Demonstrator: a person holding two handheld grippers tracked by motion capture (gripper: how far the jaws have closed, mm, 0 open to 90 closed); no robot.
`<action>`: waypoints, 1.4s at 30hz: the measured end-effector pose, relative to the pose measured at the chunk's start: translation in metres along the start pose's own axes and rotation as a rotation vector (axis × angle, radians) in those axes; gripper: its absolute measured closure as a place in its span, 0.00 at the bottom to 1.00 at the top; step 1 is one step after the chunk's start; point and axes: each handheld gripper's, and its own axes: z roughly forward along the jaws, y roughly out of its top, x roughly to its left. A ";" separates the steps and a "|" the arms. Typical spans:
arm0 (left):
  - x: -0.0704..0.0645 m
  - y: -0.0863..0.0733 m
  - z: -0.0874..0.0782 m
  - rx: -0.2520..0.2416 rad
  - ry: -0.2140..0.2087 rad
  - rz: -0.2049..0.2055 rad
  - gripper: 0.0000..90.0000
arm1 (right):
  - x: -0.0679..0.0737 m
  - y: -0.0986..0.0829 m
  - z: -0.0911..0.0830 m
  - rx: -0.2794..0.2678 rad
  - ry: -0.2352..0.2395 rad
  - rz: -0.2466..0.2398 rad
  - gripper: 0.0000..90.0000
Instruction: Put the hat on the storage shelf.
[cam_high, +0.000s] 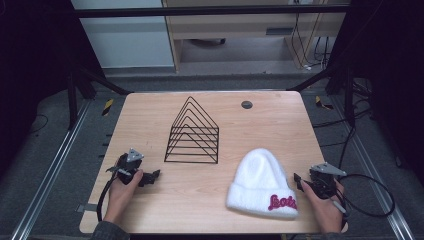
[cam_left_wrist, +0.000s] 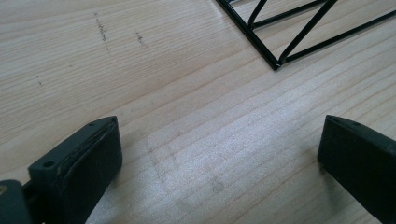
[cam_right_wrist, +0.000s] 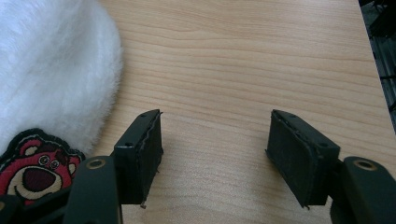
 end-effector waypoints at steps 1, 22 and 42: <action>0.000 0.000 0.000 0.000 0.000 0.000 0.00 | 0.000 0.000 0.000 0.000 0.000 0.000 0.39; 0.000 0.000 0.000 -0.001 0.001 -0.002 0.00 | 0.020 0.079 -0.003 0.130 0.049 -0.091 0.34; 0.000 0.000 0.000 0.000 0.001 0.000 0.00 | 0.066 0.128 0.036 0.245 0.160 -0.168 0.44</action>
